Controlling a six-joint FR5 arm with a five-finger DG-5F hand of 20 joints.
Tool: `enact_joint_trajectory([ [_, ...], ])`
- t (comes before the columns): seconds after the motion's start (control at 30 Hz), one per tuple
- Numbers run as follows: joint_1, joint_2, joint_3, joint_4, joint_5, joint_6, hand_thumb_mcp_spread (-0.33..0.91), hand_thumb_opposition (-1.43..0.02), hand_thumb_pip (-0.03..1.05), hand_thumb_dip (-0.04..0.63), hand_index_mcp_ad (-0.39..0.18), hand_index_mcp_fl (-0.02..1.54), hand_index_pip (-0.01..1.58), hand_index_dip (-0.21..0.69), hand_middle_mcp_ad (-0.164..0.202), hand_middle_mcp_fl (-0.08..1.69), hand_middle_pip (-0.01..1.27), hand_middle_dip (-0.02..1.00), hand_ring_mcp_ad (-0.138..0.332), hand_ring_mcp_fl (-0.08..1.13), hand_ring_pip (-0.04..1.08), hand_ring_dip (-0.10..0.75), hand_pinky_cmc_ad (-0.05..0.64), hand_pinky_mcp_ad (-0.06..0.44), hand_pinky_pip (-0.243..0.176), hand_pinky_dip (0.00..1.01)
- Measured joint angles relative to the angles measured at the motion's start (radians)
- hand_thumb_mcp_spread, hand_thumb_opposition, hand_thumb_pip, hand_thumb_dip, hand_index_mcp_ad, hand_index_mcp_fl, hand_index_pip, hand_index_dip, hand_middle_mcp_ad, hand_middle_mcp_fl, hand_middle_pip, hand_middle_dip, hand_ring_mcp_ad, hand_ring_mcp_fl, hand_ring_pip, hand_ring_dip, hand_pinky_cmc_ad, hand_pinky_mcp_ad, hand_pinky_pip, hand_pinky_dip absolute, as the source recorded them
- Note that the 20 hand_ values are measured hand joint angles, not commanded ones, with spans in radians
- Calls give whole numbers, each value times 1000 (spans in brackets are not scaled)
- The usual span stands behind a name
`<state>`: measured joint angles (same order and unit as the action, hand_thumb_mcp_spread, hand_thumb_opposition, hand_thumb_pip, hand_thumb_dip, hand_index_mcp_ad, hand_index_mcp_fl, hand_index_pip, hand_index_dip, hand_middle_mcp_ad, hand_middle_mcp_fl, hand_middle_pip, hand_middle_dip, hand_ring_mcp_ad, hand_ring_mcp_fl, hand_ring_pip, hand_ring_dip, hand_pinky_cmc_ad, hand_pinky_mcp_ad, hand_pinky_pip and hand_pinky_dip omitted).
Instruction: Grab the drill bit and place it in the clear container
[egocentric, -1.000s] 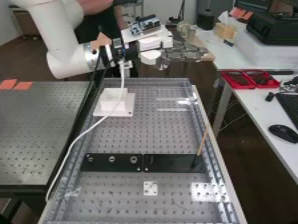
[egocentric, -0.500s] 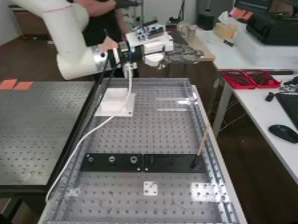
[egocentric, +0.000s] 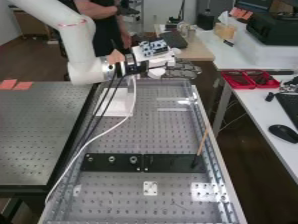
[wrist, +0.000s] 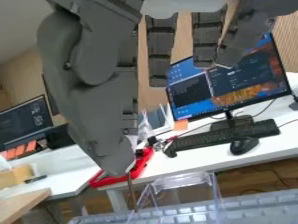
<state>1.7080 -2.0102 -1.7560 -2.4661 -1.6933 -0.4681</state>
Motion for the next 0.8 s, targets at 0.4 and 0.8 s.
enact_joint_trajectory([
  [0.4,17,-80,32,-14,47,8,569,-1049,499,298,-101,911,1025,126,45,284,141,188,237,80,113,0,298,195,-75,195],
  [0.8,21,-146,80,-56,81,-8,569,-1049,499,298,-105,911,1025,126,45,284,141,188,234,80,106,5,298,202,-75,195],
])
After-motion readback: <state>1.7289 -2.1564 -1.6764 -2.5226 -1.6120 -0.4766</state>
